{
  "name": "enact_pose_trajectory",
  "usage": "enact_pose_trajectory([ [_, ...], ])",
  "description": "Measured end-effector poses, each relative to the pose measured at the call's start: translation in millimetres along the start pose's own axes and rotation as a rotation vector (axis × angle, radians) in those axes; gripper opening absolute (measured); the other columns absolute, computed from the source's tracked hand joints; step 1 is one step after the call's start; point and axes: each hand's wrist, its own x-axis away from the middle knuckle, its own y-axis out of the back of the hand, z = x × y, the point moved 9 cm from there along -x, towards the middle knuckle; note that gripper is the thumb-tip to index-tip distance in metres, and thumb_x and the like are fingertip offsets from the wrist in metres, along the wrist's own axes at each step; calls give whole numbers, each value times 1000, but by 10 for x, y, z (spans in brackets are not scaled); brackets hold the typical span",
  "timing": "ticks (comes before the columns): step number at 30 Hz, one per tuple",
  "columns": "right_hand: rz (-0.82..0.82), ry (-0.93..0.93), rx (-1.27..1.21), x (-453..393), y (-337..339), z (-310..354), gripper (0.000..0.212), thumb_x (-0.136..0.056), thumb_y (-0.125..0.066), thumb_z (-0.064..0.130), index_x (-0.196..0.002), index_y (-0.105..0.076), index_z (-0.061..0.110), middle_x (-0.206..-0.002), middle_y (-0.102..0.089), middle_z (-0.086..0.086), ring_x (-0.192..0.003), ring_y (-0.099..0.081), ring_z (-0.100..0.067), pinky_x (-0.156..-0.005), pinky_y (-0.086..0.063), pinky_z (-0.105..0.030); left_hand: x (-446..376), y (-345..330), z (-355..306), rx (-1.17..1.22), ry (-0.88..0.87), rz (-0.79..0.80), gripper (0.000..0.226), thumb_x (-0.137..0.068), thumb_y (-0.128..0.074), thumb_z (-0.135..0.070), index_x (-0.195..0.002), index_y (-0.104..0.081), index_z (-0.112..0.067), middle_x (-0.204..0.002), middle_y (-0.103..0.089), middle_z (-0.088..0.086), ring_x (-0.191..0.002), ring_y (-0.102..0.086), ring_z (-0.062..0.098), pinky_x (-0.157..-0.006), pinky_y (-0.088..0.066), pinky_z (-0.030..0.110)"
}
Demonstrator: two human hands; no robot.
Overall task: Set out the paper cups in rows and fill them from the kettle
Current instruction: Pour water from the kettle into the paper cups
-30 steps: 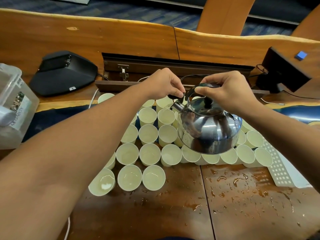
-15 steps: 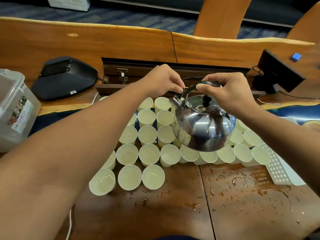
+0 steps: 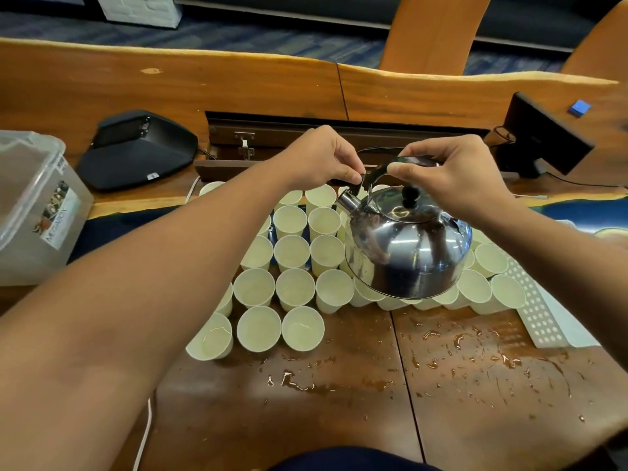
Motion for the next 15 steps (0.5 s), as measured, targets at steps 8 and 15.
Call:
enact_pose_trajectory([
  [8, 29, -32, 27, 147, -54, -18, 22, -82, -77, 41, -96, -76, 24, -93, -72, 8, -90, -66, -5, -79, -53, -28, 158, -147, 49, 2, 33, -7, 12, -86, -76, -22, -97, -79, -26, -90, -72, -15, -91, -62, -1, -72, -42, 14],
  [15, 39, -38, 64, 227, -75, 44, 19, -83, -76, 38, -94, -76, 23, -93, -74, 0, -88, -67, -12, -79, -54, -31, 208, -235, 99, 30, 52, 6, 12, -85, -77, -21, -94, -79, -28, -83, -72, -16, -84, -65, 1, -70, -46, 15],
])
